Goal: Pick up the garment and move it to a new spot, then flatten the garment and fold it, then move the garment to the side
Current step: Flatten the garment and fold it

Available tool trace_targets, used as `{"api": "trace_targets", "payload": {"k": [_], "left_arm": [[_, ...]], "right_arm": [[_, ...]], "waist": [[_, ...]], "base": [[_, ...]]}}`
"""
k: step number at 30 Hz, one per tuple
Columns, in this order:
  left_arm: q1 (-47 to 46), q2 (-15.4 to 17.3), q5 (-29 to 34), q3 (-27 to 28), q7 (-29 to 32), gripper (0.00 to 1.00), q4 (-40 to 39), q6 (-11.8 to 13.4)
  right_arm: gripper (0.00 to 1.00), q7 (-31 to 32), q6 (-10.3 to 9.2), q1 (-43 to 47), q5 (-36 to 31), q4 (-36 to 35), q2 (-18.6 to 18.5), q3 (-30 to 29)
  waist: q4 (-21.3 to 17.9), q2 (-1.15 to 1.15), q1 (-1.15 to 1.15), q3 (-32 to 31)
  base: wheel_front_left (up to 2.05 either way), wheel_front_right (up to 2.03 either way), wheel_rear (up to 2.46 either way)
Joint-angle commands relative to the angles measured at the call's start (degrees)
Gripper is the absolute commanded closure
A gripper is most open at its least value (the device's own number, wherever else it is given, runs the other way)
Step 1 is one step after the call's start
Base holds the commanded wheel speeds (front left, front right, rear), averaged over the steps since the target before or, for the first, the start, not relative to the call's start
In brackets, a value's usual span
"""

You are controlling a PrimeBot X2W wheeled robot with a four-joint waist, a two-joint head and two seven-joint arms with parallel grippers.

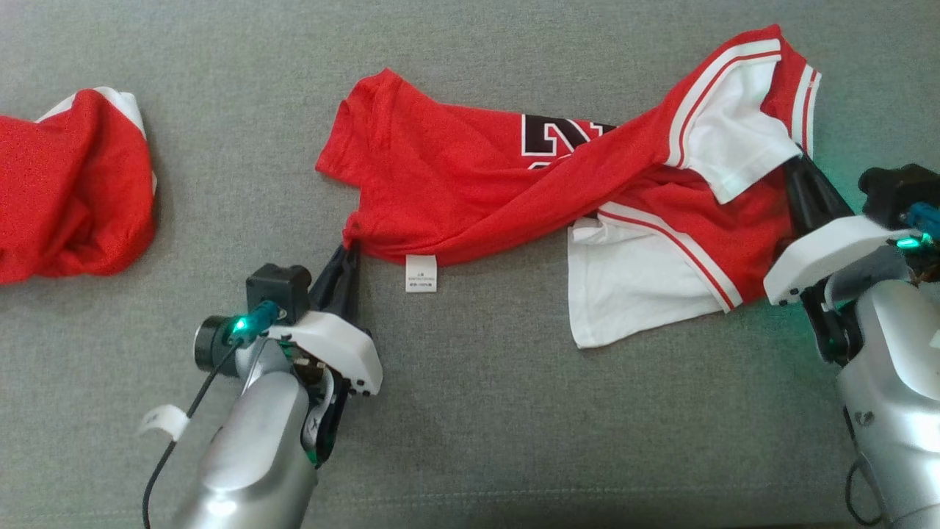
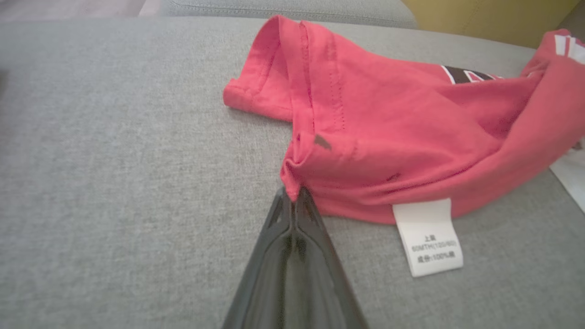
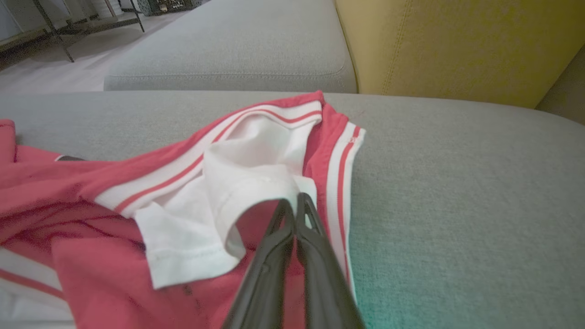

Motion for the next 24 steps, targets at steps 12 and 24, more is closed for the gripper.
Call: {"api": "trace_targets", "payload": {"k": [12, 24], "left_arm": [[1.5, 4.9, 1.4, 7.1, -0.7, 1.0, -20.1, 3.6], [-1.8, 11.4, 4.0, 11.6, 3.9, 1.0, -45.6, 6.0]], "right_arm": [[1.0, -5.5, -0.04, -0.3, 3.6, -11.8, -2.2, -0.4], [1.0, 5.0, -0.04, 2.5, 2.3, -43.5, -3.0, -10.5]], "waist": [[-1.8, 0.0, 0.0, -5.0], [-3.2, 0.0, 0.0, -11.1]], "base": [[0.0, 0.0, 0.0], [0.0, 0.0, 0.0]]}}
